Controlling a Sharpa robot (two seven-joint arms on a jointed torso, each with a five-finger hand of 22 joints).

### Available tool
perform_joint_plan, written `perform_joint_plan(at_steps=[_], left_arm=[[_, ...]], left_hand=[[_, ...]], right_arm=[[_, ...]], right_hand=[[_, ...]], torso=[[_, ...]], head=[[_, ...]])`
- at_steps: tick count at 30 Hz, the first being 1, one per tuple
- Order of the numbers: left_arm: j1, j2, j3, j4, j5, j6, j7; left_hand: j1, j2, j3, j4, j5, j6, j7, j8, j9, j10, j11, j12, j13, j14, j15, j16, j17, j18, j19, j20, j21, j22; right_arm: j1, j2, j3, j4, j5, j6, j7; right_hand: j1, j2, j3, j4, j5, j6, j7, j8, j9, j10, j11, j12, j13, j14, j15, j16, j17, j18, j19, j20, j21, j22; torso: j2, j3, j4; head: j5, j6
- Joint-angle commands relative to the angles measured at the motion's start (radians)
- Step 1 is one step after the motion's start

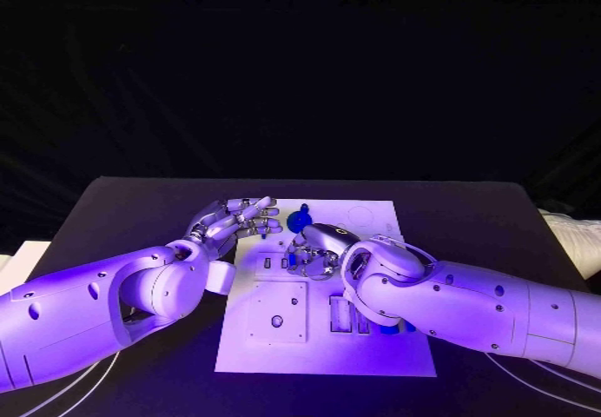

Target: Assemble the parts on the task board

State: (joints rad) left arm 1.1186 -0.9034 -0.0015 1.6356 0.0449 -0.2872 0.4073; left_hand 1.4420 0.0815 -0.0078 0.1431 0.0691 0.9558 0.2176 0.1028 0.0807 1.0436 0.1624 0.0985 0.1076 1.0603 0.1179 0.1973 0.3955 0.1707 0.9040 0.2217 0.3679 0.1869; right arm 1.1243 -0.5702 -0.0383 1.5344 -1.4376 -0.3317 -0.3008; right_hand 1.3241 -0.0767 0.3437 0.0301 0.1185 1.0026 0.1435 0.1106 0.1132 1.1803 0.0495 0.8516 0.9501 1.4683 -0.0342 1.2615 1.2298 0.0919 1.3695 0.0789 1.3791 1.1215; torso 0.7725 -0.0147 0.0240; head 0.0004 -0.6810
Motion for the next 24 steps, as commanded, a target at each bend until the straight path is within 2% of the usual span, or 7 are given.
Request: perform_joint_plan(at_steps=[1,6,10,17,24], left_arm=[[0.000,0.002,0.001,0.002,0.002,0.026,0.000],[0.000,0.001,0.001,0.000,0.002,0.024,-0.001],[0.000,0.001,0.001,0.001,0.002,0.025,-0.003],[0.000,0.001,0.001,0.004,0.003,0.027,-0.005],[0.000,0.001,0.001,0.005,0.003,0.027,-0.007]], left_hand=[[-0.002,0.001,0.003,0.000,0.004,-0.002,0.005,-0.004,-0.001,-0.001,0.005,-0.005,-0.001,0.004,0.000,-0.004,-0.002,0.012,0.001,0.005,-0.005,-0.002],[-0.002,0.001,0.003,0.000,0.004,-0.002,0.005,-0.004,-0.001,-0.001,0.005,-0.005,-0.001,0.004,0.000,-0.004,-0.002,0.012,0.001,0.005,-0.005,-0.002],[-0.002,0.001,0.003,0.000,0.004,-0.002,0.005,-0.004,-0.001,-0.001,0.005,-0.005,-0.001,0.004,0.000,-0.004,-0.002,0.012,0.001,0.005,-0.005,-0.002],[-0.002,0.001,0.003,0.000,0.004,-0.002,0.005,-0.004,-0.001,-0.001,0.005,-0.005,-0.001,0.004,0.000,-0.004,-0.002,0.012,0.001,0.005,-0.005,-0.002],[-0.002,0.001,0.003,0.000,0.004,-0.002,0.005,-0.004,-0.001,-0.001,0.005,-0.005,-0.001,0.004,0.000,-0.004,-0.002,0.012,0.001,0.005,-0.005,-0.002]], right_arm=[[-0.003,0.001,-0.002,-0.001,-0.016,0.017,-0.011],[-0.003,0.001,-0.002,-0.003,-0.014,0.015,-0.011],[-0.003,0.002,-0.002,-0.004,-0.010,0.011,-0.010],[-0.004,0.003,-0.002,-0.003,-0.006,-0.001,-0.003],[-0.007,-0.005,-0.003,0.009,0.004,-0.062,0.015]], right_hand=[[-0.002,-0.012,-0.001,-0.004,0.006,-0.009,0.000,-0.007,0.001,-0.002,0.002,-0.003,-0.001,0.034,0.007,-0.006,-0.001,-0.002,-0.007,-0.001,-0.004,-0.002],[-0.018,-0.021,-0.012,0.004,0.006,-0.011,0.001,-0.009,0.000,0.000,0.003,-0.004,-0.004,0.035,0.008,-0.007,0.000,-0.002,-0.007,0.000,-0.005,-0.003],[-0.056,-0.039,-0.048,0.027,0.007,-0.014,-0.002,-0.012,0.000,0.004,0.003,-0.002,-0.007,0.035,0.009,-0.009,-0.001,-0.002,-0.006,0.001,-0.006,-0.004],[-0.069,-0.050,-0.084,0.041,0.001,-0.022,-0.003,-0.016,-0.001,0.003,0.002,0.000,-0.009,0.036,0.008,-0.009,0.001,-0.001,-0.006,0.000,-0.007,-0.005],[-0.053,-0.046,-0.116,0.047,0.003,-0.079,0.007,-0.037,-0.010,0.006,0.011,0.018,0.003,0.036,0.013,-0.009,0.003,-0.002,-0.004,0.003,-0.008,-0.005]], torso=[[0.000,0.0000,0.0011],[0.000,-0.0003,0.0004],[0.000,-0.0003,0.0007],[0.001,-0.0001,0.0001],[0.000,0.0000,0.0015]], head=[[-0.002,0.000],[-0.003,0.000],[-0.006,0.001],[-0.006,0.000],[-0.007,0.003]])
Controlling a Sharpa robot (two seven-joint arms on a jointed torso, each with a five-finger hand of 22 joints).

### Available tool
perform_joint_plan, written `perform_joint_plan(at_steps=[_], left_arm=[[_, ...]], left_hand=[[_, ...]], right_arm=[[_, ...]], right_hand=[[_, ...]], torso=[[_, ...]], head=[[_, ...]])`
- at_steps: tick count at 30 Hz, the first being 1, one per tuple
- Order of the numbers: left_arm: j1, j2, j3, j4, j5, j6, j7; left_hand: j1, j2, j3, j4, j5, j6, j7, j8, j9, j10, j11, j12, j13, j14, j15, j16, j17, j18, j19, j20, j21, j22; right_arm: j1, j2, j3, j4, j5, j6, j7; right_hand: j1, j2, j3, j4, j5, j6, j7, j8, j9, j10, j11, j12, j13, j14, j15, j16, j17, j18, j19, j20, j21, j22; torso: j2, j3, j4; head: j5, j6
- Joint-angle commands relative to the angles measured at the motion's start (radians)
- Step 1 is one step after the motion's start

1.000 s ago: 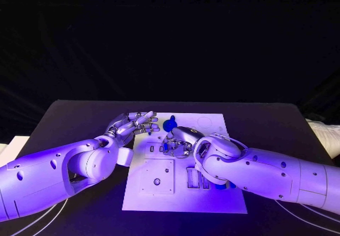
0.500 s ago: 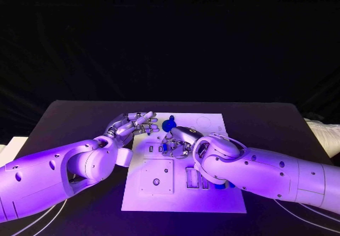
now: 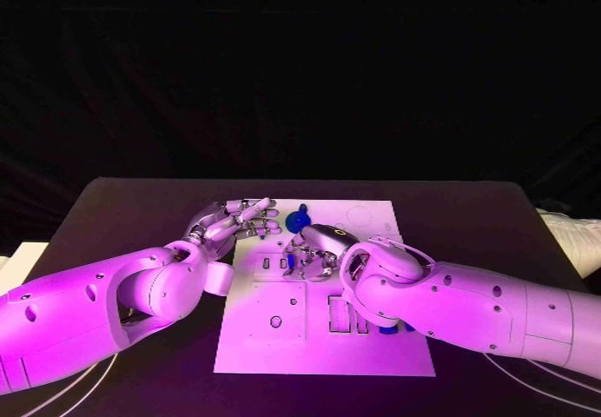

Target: Assemble the parts on the task board

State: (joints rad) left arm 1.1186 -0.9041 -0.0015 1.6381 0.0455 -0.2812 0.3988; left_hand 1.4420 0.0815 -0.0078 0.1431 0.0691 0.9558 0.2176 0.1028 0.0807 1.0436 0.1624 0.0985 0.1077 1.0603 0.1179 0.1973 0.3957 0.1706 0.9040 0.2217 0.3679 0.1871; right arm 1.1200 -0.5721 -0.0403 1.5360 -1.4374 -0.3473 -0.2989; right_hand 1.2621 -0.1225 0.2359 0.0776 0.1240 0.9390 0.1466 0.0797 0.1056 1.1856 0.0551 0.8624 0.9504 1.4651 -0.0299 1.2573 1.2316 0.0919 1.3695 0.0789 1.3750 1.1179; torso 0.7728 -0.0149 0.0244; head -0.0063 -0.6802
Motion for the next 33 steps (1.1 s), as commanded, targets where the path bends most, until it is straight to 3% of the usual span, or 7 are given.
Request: perform_joint_plan(at_steps=[1,8,14,24,29,32,33], left_arm=[[0.000,0.001,0.001,0.003,0.002,0.021,0.001],[0.000,0.001,0.001,0.001,0.002,0.023,-0.001],[0.000,0.000,0.000,-0.003,0.002,0.024,-0.005],[0.003,-0.015,0.001,-0.020,-0.070,0.025,-0.027],[0.026,-0.026,0.001,-0.031,-0.200,-0.013,-0.139],[0.049,-0.023,0.001,-0.036,-0.300,-0.007,-0.246],[0.060,-0.023,0.001,-0.033,-0.368,-0.004,-0.306]], left_hand=[[-0.003,0.001,0.002,0.000,0.004,-0.002,0.005,-0.004,-0.001,-0.001,0.005,-0.005,-0.001,0.004,0.000,-0.004,-0.002,0.012,0.001,0.005,-0.005,-0.002],[-0.004,0.001,0.002,0.001,0.004,-0.002,0.005,-0.004,-0.001,-0.001,0.005,-0.005,-0.002,0.005,0.000,-0.005,-0.002,0.012,0.001,0.005,-0.006,-0.002],[-0.004,0.001,0.002,0.001,0.004,-0.002,0.005,-0.004,-0.001,-0.001,0.005,-0.005,-0.002,0.005,0.000,-0.005,-0.002,0.012,0.001,0.005,-0.006,-0.002],[0.025,0.005,0.027,-0.020,0.005,0.003,-0.004,-0.003,-0.001,0.014,-0.007,0.001,-0.002,0.089,-0.024,0.035,0.017,0.015,0.058,-0.014,0.028,0.010],[0.017,-0.002,0.041,-0.004,0.005,0.039,-0.033,0.008,0.005,0.111,-0.052,0.037,0.017,0.259,-0.075,0.229,0.147,0.010,0.195,-0.073,0.159,0.079],[-0.017,-0.022,0.031,0.035,0.004,0.020,-0.025,-0.004,0.000,0.104,-0.049,0.059,0.038,0.230,-0.073,0.473,0.362,0.005,0.200,-0.081,0.250,0.140],[-0.027,-0.025,0.024,0.050,0.003,0.019,-0.032,-0.002,0.001,0.122,-0.054,0.097,0.062,0.272,-0.081,0.699,0.556,0.006,0.215,-0.083,0.302,0.174]], right_arm=[[-0.003,-0.005,-0.001,0.009,0.006,-0.058,0.018],[-0.008,-0.017,-0.001,0.028,0.037,-0.140,0.089],[-0.009,-0.049,0.001,0.062,0.087,-0.153,0.173],[0.049,-0.181,0.014,0.146,0.246,0.024,0.309],[0.081,-0.261,0.015,0.196,0.325,0.059,0.345],[0.099,-0.313,0.015,0.222,0.421,0.036,0.369],[0.106,-0.339,0.015,0.232,0.485,0.017,0.383]], right_hand=[[0.012,0.001,-0.012,0.000,-0.002,-0.022,0.006,-0.008,-0.003,0.000,0.006,0.009,0.003,0.040,0.010,-0.006,0.001,-0.002,-0.004,0.004,-0.004,-0.001],[0.039,0.011,-0.028,0.000,-0.002,-0.069,0.014,-0.012,-0.008,-0.004,0.013,0.011,0.001,0.040,0.016,-0.006,0.002,-0.002,-0.002,0.009,-0.004,0.000],[0.053,0.022,-0.041,0.002,0.002,-0.111,-0.002,-0.011,-0.012,0.003,0.001,0.019,0.004,0.043,0.009,0.003,0.012,-0.004,0.004,0.006,0.002,0.011],[0.071,0.041,-0.047,-0.001,0.012,-0.075,-0.001,0.023,0.000,0.003,0.000,0.017,0.001,0.045,0.005,0.011,0.022,-0.007,0.010,0.001,0.009,0.026],[0.081,0.054,-0.050,-0.003,0.017,-0.028,0.003,0.053,0.012,0.005,0.002,0.021,0.002,0.045,0.008,0.011,0.023,-0.008,0.011,0.003,0.012,0.031],[0.087,0.070,-0.045,-0.003,0.022,-0.015,0.003,0.062,0.015,0.010,0.002,0.027,0.005,0.045,0.007,0.013,0.025,-0.009,0.014,0.003,0.014,0.036],[0.090,0.073,-0.043,-0.003,0.026,-0.011,0.003,0.065,0.015,0.007,0.001,0.022,0.001,0.045,0.007,0.011,0.023,-0.008,0.013,0.003,0.014,0.034]], torso=[[0.000,0.0002,0.0010],[-0.001,0.0008,0.0000],[-0.001,0.0003,0.0027],[-0.004,-0.0012,-0.0062],[-0.012,0.0008,-0.0088],[-0.018,0.0006,-0.0078],[-0.020,-0.0001,-0.0088]], head=[[-0.001,0.002],[0.002,0.007],[0.001,0.010],[0.008,0.015],[0.016,0.014],[0.012,0.015],[0.011,0.014]])
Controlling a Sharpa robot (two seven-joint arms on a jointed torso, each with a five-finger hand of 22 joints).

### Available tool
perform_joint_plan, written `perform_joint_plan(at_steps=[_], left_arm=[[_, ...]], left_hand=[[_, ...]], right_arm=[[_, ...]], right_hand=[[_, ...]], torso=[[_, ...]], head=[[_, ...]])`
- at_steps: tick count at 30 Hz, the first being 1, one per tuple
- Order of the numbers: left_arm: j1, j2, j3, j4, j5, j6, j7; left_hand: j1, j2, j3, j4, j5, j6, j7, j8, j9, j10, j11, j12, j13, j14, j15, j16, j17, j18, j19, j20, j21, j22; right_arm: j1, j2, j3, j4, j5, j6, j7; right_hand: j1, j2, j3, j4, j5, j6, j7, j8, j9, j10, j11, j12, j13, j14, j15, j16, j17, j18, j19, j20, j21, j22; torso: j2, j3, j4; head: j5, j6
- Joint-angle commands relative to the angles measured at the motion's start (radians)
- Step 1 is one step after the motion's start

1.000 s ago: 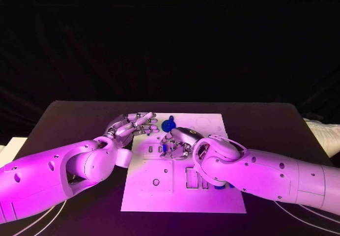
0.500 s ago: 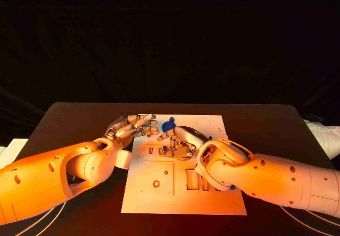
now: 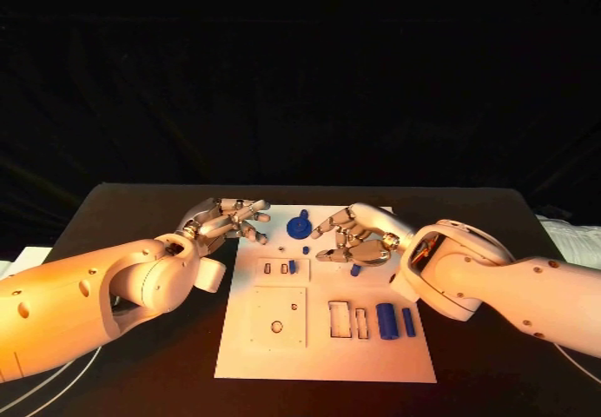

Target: Assemble the parts on the task board

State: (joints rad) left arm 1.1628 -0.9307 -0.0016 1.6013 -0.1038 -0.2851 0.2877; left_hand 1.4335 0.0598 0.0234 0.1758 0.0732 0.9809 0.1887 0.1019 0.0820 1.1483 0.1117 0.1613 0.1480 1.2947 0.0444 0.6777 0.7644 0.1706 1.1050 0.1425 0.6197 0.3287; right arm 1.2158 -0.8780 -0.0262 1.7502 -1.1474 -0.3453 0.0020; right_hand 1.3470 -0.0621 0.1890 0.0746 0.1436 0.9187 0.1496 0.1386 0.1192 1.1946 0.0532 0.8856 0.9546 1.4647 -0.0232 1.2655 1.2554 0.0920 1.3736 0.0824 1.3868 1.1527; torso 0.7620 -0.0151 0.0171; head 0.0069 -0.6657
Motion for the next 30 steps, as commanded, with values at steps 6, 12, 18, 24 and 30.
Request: perform_joint_plan(at_steps=[6,12,18,24,30], left_arm=[[0.068,0.001,0.001,0.014,-0.481,0.091,-0.411],[0.117,0.033,0.000,0.004,-0.697,0.306,-0.710],[0.140,0.085,0.000,-0.025,-0.799,0.393,-0.841],[0.146,0.143,-0.001,-0.069,-0.837,0.399,-0.881],[0.145,0.189,-0.002,-0.098,-0.883,0.415,-0.913]], left_hand=[[-0.017,0.008,0.010,0.049,0.003,0.023,-0.043,0.076,0.024,-0.008,-0.042,0.337,0.257,0.189,-0.051,0.739,0.648,-0.063,0.223,-0.034,0.560,0.607],[-0.032,0.010,0.002,0.085,0.000,0.045,-0.068,0.186,0.075,0.015,-0.071,0.723,0.591,0.276,-0.063,0.893,0.806,-0.113,0.340,-0.055,0.793,0.953],[-0.145,0.019,-0.066,0.112,-0.017,0.009,-0.084,0.300,0.153,-0.001,-0.072,0.908,0.772,0.276,-0.066,0.893,0.806,-0.119,0.342,-0.054,0.824,0.998],[-0.239,0.021,-0.166,0.113,-0.025,0.003,-0.101,0.401,0.230,0.036,-0.091,0.981,0.849,0.276,-0.082,0.893,0.806,-0.130,0.366,-0.067,0.855,1.055],[-0.304,0.048,-0.248,0.115,-0.027,0.005,-0.131,0.492,0.309,0.133,-0.122,1.077,0.961,0.276,-0.110,0.893,0.806,-0.149,0.416,-0.096,0.905,1.148]], right_arm=[[0.036,-0.098,0.000,0.028,0.403,-0.019,0.120],[0.052,-0.137,0.000,0.016,0.509,-0.030,0.137],[0.058,-0.144,-0.001,0.000,0.531,-0.014,0.130],[0.061,-0.156,-0.002,0.004,0.505,0.005,0.117],[0.061,-0.155,-0.002,0.001,0.499,-0.001,0.112]], right_hand=[[0.013,0.024,0.011,-0.002,0.050,0.010,0.001,0.011,0.002,-0.059,0.004,-0.094,-0.084,0.027,0.001,-0.064,-0.064,0.005,-0.026,0.000,-0.031,-0.069],[0.020,0.022,0.013,-0.008,0.054,0.010,0.001,0.014,0.001,-0.071,0.003,-0.120,-0.110,0.021,0.001,-0.087,-0.084,0.007,-0.034,0.000,-0.042,-0.084],[0.028,0.021,0.017,-0.015,0.046,0.004,0.002,0.013,0.000,-0.081,0.004,-0.145,-0.134,0.018,0.001,-0.103,-0.098,0.010,-0.041,0.000,-0.051,-0.100],[0.032,0.021,0.017,-0.020,0.022,-0.016,0.007,0.007,-0.004,-0.100,0.008,-0.186,-0.176,0.007,0.004,-0.156,-0.143,0.019,-0.066,0.002,-0.083,-0.154],[0.032,0.018,0.014,-0.021,0.020,-0.030,0.009,0.003,-0.007,-0.102,0.010,-0.194,-0.187,0.008,0.005,-0.161,-0.145,0.020,-0.068,0.003,-0.090,-0.162]], torso=[[-0.018,0.0020,-0.0162],[-0.026,0.0038,-0.0190],[-0.030,0.0066,-0.0186],[-0.029,0.0069,-0.0178],[-0.029,0.0069,-0.0203]], head=[[0.013,-0.003],[0.011,-0.006],[0.020,-0.007],[0.027,-0.011],[0.028,-0.011]])
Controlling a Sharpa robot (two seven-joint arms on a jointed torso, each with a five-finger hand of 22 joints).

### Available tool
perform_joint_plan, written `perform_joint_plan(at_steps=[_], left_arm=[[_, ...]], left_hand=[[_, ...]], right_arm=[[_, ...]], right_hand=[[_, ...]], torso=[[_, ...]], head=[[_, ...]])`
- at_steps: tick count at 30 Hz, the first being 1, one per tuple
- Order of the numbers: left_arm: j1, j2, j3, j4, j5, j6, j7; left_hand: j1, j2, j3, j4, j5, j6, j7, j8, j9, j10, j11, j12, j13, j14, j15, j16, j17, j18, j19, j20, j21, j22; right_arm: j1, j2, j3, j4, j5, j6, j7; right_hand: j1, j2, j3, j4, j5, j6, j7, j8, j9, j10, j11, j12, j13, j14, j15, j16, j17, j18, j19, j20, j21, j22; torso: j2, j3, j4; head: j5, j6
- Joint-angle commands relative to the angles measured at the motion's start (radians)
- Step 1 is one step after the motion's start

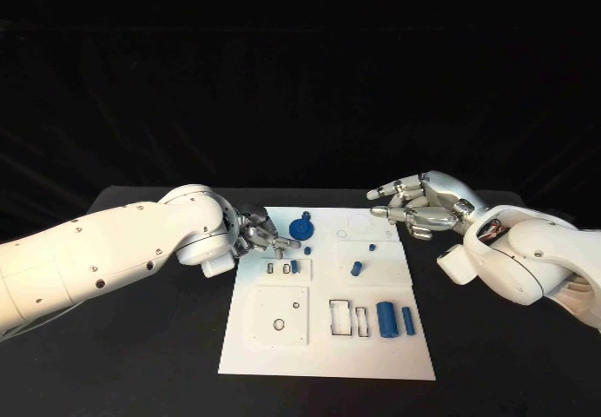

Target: Assemble the parts on the task board

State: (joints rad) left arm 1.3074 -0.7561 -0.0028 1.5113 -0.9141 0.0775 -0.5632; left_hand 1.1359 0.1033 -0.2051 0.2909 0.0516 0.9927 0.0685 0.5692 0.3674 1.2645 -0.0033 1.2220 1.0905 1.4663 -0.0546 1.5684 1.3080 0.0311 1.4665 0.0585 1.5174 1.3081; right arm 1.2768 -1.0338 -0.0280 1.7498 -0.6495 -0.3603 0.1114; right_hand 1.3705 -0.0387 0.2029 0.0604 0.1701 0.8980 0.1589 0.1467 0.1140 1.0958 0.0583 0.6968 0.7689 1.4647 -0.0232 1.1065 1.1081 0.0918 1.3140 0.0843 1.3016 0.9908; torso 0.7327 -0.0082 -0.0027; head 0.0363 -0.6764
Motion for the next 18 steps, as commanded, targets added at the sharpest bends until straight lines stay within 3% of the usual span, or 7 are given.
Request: perform_joint_plan(at_steps=[1,5,10,18], left_arm=[[0.000,0.020,-0.001,-0.011,-0.082,0.057,-0.068],[-0.002,0.043,-0.005,-0.022,-0.108,0.069,-0.086],[-0.002,0.066,-0.008,-0.037,-0.118,0.062,-0.098],[-0.005,0.090,-0.013,-0.067,-0.122,0.077,-0.116]], left_hand=[[-0.003,0.012,-0.035,0.000,-0.006,-0.019,-0.016,0.047,0.048,0.025,-0.010,0.024,0.030,0.104,-0.016,0.002,0.263,-0.011,0.058,-0.017,0.010,0.174],[0.004,0.023,-0.067,0.000,-0.005,-0.040,-0.022,0.091,0.096,0.038,-0.016,0.038,0.050,0.104,-0.021,0.002,0.263,-0.013,0.062,-0.024,0.014,0.183],[-0.006,0.017,-0.101,0.001,-0.005,-0.061,-0.021,0.112,0.125,0.037,-0.016,0.038,0.052,0.104,-0.022,0.002,0.263,-0.013,0.063,-0.025,0.015,0.185],[0.012,0.030,-0.115,-0.004,-0.004,-0.074,-0.024,0.140,0.162,0.036,-0.018,0.037,0.054,0.104,-0.023,0.002,0.263,-0.013,0.062,-0.025,0.014,0.184]], right_arm=[[0.000,0.001,0.000,0.002,0.000,0.013,0.002],[0.000,0.001,0.000,0.002,0.000,0.014,-0.003],[0.000,0.000,0.000,0.001,-0.009,0.033,-0.015],[0.001,0.004,-0.001,-0.004,-0.015,0.046,-0.026]], right_hand=[[0.008,-0.005,0.000,-0.006,-0.006,-0.010,0.000,-0.005,-0.002,-0.003,0.006,-0.006,-0.003,0.008,0.005,-0.002,0.002,0.021,-0.008,0.001,-0.005,-0.001],[0.007,-0.006,-0.002,-0.006,-0.006,-0.015,0.000,-0.006,-0.002,-0.003,0.006,-0.007,-0.005,0.008,0.006,-0.003,0.002,0.021,-0.008,0.001,-0.006,-0.002],[0.006,-0.006,-0.003,-0.005,-0.001,-0.021,0.001,-0.008,-0.003,-0.005,0.007,-0.009,-0.009,0.009,0.007,-0.005,0.001,0.021,-0.010,0.002,-0.010,-0.008],[0.008,-0.006,-0.003,-0.006,0.021,-0.027,0.003,-0.005,-0.003,-0.012,0.009,-0.012,-0.016,0.006,0.008,-0.019,-0.009,0.024,-0.017,0.004,-0.021,-0.024]], torso=[[0.001,0.0001,0.0004],[-0.001,0.0007,-0.0004],[0.001,-0.0002,-0.0020],[0.001,-0.0017,-0.0017]], head=[[-0.002,-0.001],[0.004,-0.006],[0.005,-0.015],[0.002,-0.023]])
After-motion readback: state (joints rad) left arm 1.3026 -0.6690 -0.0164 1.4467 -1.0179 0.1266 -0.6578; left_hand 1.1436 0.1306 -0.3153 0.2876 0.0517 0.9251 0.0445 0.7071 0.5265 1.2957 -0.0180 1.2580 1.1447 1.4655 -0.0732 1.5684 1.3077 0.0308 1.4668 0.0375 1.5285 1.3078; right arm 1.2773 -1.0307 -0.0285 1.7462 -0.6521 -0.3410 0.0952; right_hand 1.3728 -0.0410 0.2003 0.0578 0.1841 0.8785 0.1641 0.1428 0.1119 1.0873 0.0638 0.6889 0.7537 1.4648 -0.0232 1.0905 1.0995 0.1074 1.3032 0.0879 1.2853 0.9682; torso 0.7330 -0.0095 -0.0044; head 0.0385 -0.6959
